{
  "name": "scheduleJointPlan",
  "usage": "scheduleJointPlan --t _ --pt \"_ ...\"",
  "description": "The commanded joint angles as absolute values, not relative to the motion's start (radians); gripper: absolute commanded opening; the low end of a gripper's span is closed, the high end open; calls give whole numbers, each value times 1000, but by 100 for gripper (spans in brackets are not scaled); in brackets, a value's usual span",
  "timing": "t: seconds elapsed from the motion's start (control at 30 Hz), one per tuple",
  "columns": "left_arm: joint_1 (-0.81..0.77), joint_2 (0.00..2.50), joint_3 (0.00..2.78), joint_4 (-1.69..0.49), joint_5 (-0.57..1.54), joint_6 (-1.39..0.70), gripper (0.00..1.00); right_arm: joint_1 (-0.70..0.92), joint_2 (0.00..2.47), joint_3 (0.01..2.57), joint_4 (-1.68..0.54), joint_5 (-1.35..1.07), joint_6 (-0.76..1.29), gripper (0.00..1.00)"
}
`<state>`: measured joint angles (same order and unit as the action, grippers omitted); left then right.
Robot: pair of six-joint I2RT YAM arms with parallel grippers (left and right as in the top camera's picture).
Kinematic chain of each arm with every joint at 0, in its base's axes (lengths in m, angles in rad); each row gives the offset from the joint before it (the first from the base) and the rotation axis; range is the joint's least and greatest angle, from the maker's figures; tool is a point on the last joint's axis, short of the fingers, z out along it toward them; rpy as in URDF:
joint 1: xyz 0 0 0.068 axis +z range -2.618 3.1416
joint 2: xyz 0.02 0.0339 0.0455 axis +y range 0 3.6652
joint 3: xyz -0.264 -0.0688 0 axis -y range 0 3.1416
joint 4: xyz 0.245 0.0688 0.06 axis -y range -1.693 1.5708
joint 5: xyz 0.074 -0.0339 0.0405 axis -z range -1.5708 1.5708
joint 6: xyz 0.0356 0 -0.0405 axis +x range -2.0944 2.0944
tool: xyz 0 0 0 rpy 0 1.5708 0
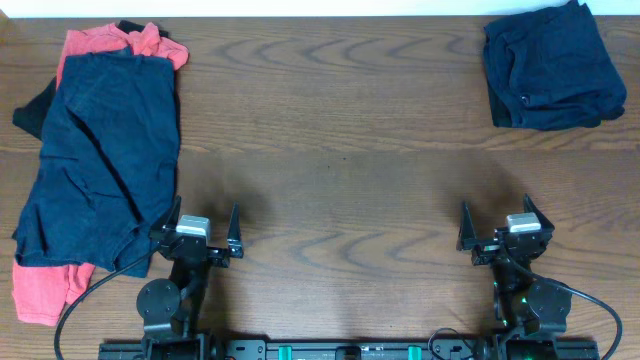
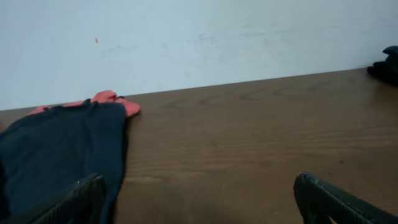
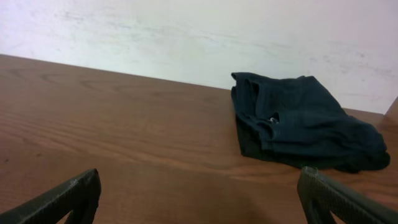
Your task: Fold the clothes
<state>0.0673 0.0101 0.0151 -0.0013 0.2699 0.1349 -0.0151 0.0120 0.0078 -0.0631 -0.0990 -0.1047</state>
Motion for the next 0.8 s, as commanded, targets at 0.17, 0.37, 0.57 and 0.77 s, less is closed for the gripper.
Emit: scheduleJointPlan --t 0.17,0.37,0.57,0.77 --pt "68 2 4 -48 269 93 98 -6 6 6 -67 -94 -86 99" --pt "68 4 4 -48 269 93 98 -6 6 6 -67 -94 -86 99" --pt "68 4 4 -48 269 93 98 -6 6 6 -67 -94 -86 99" --pt "68 4 4 -48 269 93 98 -6 6 6 -67 -94 -86 99"
